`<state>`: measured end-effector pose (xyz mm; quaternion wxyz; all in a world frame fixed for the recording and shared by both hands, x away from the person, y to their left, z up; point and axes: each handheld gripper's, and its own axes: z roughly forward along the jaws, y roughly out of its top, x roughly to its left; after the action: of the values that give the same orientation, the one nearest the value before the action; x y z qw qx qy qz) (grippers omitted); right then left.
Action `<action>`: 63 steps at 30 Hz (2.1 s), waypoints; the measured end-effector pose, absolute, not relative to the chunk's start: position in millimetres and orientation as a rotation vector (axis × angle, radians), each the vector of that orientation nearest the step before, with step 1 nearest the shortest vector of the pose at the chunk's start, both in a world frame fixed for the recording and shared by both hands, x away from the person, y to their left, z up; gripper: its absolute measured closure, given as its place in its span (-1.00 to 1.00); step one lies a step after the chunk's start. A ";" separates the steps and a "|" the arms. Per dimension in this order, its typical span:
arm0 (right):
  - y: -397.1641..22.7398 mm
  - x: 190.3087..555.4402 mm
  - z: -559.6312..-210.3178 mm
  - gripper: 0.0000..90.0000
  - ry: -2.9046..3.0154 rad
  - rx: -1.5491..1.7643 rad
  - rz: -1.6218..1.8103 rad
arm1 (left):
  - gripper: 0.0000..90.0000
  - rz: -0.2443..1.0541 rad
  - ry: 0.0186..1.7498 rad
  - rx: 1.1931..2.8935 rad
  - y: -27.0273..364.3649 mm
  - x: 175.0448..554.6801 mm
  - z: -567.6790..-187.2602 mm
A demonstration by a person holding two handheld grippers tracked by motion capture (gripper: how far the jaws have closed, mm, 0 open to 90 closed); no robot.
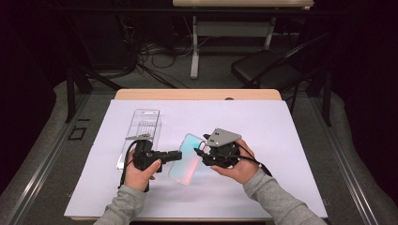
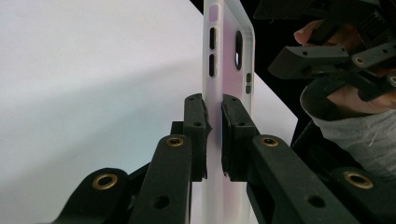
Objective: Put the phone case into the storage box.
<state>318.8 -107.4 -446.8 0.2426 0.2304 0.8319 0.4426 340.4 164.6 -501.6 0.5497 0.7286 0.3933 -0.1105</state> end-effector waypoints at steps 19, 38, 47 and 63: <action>-122.2 315.3 -437.7 -0.26 2.211 0.802 1.369 | 0.84 -0.135 0.895 1.640 177.4 334.8 -490.5; -137.0 314.2 -450.5 -0.18 2.134 0.978 1.613 | 0.84 -0.050 0.832 1.581 178.9 325.9 -483.0; -132.4 311.1 -458.1 -0.08 2.124 1.036 1.737 | 0.84 -0.032 0.816 1.568 178.0 323.0 -482.3; -132.2 312.8 -475.2 0.08 2.116 1.205 1.929 | 0.84 -0.043 0.802 1.566 174.2 319.5 -482.0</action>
<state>312.8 -132.2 -475.2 0.0176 0.3878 0.6810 0.6209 319.5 174.2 -482.0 0.6373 0.6856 0.3513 -0.0190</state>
